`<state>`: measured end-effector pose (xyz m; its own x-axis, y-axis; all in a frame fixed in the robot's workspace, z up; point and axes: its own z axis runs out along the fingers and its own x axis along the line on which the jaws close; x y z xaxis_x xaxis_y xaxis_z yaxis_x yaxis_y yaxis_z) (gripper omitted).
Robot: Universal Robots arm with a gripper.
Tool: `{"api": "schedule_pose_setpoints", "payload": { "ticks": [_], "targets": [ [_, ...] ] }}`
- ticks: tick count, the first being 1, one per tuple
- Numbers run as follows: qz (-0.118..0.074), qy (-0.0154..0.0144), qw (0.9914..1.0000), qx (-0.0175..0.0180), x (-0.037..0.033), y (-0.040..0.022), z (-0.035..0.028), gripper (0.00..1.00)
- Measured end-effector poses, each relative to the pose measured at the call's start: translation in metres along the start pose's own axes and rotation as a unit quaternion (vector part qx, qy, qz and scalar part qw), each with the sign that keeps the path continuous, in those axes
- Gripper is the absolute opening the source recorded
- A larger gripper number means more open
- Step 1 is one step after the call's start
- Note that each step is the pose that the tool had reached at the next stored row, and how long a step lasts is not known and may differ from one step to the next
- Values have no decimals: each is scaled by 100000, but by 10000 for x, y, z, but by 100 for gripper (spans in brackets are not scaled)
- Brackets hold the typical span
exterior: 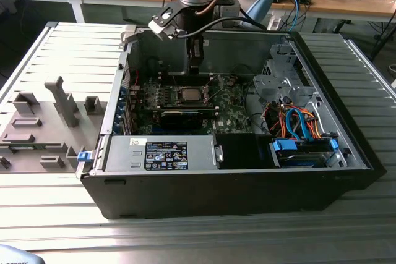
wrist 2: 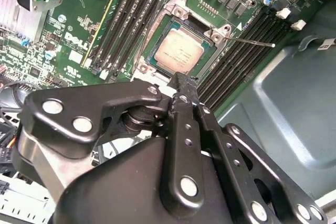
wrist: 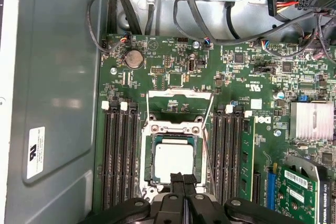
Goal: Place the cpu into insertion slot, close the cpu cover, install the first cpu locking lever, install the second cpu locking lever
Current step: 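Close the cpu cover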
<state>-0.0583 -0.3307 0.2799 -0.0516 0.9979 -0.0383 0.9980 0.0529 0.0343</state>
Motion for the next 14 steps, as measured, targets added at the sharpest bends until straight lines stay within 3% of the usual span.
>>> {"api": "schedule_pose_setpoints", "payload": {
  "ticks": [7,14],
  "targets": [
    [-6,-12,100000,9,-1,8,-2,11],
    [-2,-3,100000,1,-3,53,1,11]
  ]
}}
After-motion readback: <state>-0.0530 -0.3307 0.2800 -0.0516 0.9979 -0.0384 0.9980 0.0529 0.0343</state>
